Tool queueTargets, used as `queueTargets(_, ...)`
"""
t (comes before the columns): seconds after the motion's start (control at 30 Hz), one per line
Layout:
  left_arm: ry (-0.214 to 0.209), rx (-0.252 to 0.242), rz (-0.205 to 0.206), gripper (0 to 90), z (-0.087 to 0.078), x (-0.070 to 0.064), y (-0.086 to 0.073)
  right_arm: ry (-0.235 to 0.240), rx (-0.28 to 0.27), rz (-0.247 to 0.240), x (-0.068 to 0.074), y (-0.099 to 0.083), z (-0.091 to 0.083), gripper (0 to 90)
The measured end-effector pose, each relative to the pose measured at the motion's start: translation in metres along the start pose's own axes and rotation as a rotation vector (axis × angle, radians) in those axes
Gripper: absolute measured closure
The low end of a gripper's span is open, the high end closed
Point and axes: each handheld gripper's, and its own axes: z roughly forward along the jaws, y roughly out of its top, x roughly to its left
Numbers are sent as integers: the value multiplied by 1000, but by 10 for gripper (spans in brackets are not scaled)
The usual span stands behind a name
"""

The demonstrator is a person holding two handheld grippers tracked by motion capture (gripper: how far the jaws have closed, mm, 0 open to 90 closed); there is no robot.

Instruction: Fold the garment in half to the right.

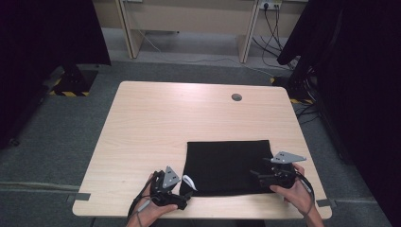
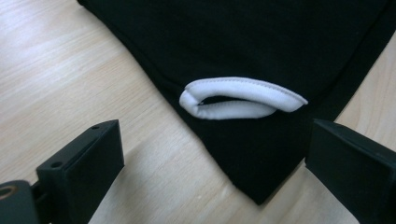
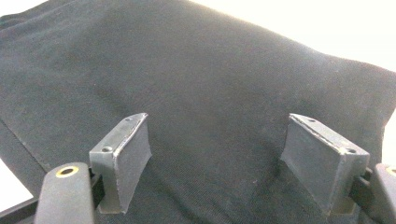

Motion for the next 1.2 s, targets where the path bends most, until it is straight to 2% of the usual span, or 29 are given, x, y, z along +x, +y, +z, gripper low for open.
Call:
queueTargets(0.33, -16, 9, 38, 62, 8, -8, 7, 2, 6, -2, 0, -1, 1, 243)
queueTargets(0.53, -43, 1, 42, 137, 13, -10, 11, 4, 7, -2, 0, 0, 1, 245)
queueTargets(0.63, -57, -13, 49, 228, 14, -10, 13, 6, 5, -6, -1, 0, 0, 245)
queueTargets(0.97, -105, -43, 86, 649, 15, -12, 15, 10, 0, -7, -1, 1, -1, 248)
queueTargets(1.2, -111, -43, 83, 713, 15, -12, 15, 25, -11, -16, 2, 8, 2, 251)
